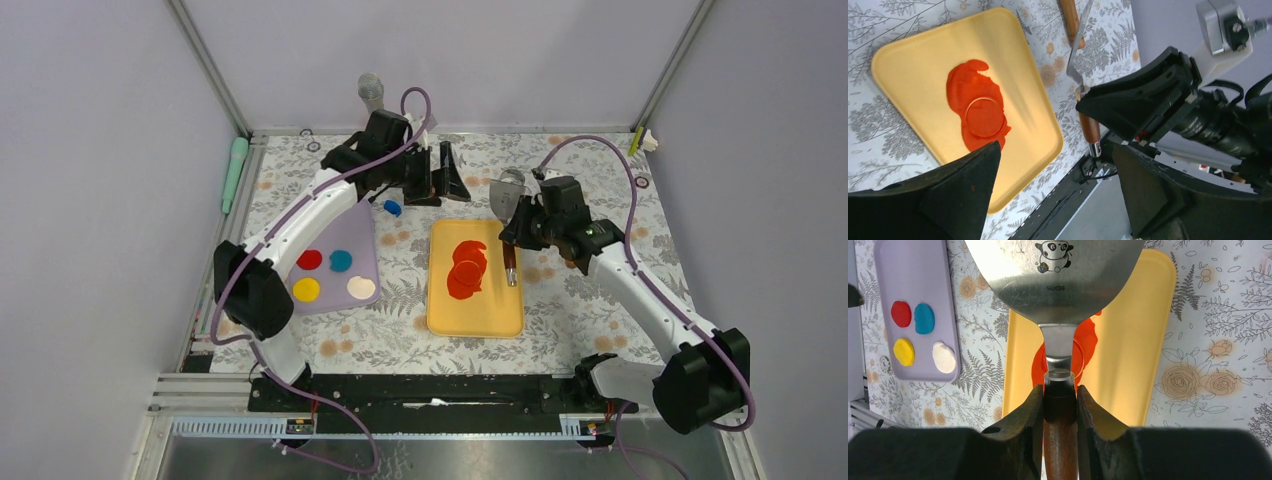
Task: Roll out the dumpling wrappers from the dough
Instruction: Pick up the spatula from the center of the board.
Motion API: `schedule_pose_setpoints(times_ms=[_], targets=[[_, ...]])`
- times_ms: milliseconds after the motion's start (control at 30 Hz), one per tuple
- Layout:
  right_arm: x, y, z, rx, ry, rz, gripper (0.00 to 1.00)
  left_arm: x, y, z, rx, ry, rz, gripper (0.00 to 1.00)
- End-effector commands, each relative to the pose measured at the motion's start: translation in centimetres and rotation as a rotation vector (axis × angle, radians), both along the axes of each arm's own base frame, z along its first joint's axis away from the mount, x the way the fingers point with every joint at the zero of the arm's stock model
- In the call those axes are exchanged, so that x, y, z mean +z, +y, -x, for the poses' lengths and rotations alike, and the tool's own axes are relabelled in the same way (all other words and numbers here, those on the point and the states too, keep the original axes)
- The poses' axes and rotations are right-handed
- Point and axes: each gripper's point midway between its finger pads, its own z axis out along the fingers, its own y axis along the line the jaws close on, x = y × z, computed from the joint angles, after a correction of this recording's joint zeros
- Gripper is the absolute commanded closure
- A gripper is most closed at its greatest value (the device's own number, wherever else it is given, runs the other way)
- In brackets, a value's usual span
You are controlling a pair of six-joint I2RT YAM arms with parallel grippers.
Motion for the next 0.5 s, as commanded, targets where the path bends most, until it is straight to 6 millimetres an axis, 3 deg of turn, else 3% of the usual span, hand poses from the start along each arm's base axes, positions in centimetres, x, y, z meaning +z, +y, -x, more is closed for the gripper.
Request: schedule_pose_setpoints(times_ms=[0, 200, 467], targets=[[2.6, 1.6, -1.5, 0.044, -0.100, -0.040, 1.00, -0.5, -2.4, -1.1, -0.016, 0.038, 0.092, 0.09], [3.4, 2.4, -1.2, 0.071, -0.109, -0.050, 1.00, -0.6, -5.5, -1.2, -0.038, 0.029, 0.139, 0.08], [4.2, 2.9, -0.3, 0.104, -0.111, -0.078, 1.00, -2.9, -7.4, -3.0, -0.011, 0.026, 0.077, 0.12]])
